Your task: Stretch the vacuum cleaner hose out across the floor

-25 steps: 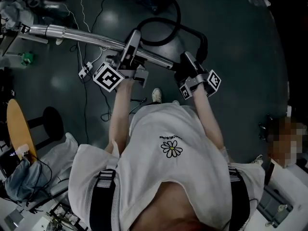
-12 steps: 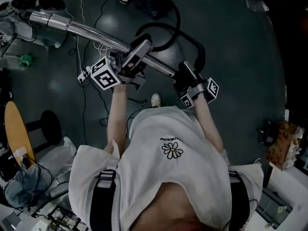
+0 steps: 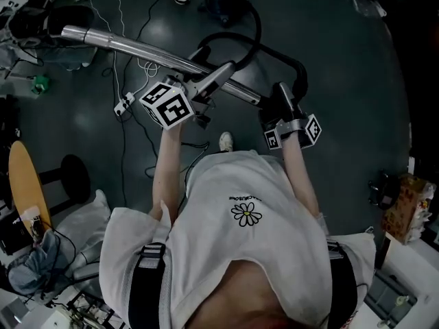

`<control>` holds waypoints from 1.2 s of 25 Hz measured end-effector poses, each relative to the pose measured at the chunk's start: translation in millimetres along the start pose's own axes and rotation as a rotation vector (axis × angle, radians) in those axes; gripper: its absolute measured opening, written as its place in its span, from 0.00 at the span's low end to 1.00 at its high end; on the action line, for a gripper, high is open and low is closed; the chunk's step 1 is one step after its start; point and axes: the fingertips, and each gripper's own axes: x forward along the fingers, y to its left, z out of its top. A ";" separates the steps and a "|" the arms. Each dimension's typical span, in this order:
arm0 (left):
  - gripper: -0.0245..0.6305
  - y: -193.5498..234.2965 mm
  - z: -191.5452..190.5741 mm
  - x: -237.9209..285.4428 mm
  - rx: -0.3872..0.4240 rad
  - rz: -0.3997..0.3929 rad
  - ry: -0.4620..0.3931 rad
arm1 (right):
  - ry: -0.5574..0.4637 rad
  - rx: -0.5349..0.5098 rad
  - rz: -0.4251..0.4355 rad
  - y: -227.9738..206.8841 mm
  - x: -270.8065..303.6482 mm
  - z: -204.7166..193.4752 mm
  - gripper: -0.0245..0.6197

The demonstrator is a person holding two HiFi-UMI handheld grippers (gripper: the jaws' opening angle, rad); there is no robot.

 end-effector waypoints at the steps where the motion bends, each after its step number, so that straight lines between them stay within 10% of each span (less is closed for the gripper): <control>1: 0.71 -4.1 -7.5 -1.6 0.011 -0.010 0.034 | -0.044 -0.003 0.040 10.3 1.5 11.3 0.17; 8: 0.70 -46.2 -118.7 -48.3 -0.145 -0.301 0.459 | 0.005 -0.374 0.129 115.0 44.6 59.4 0.15; 11: 0.70 -76.4 -114.3 -78.2 -0.310 -0.460 0.330 | 0.195 -0.732 -0.003 146.7 69.9 43.2 0.15; 13: 0.70 -67.0 -96.4 -88.3 -0.299 -0.415 0.232 | 0.351 -1.026 -0.116 148.3 83.7 17.6 0.15; 17: 0.70 -26.3 -58.4 -91.2 0.046 -0.157 0.176 | 0.861 -1.739 -0.365 102.6 77.8 -51.1 0.15; 22: 0.70 -35.3 -9.0 -69.2 0.614 -0.065 0.225 | 1.578 -2.614 -0.582 84.2 25.9 -64.6 0.15; 25: 0.70 -41.4 -9.0 -47.9 0.929 -0.022 0.346 | 1.710 -2.996 -0.593 114.4 25.6 -51.6 0.14; 30: 0.70 -63.3 -33.7 -26.9 1.132 -0.075 0.470 | 1.639 -3.213 -0.247 150.4 39.6 -96.0 0.13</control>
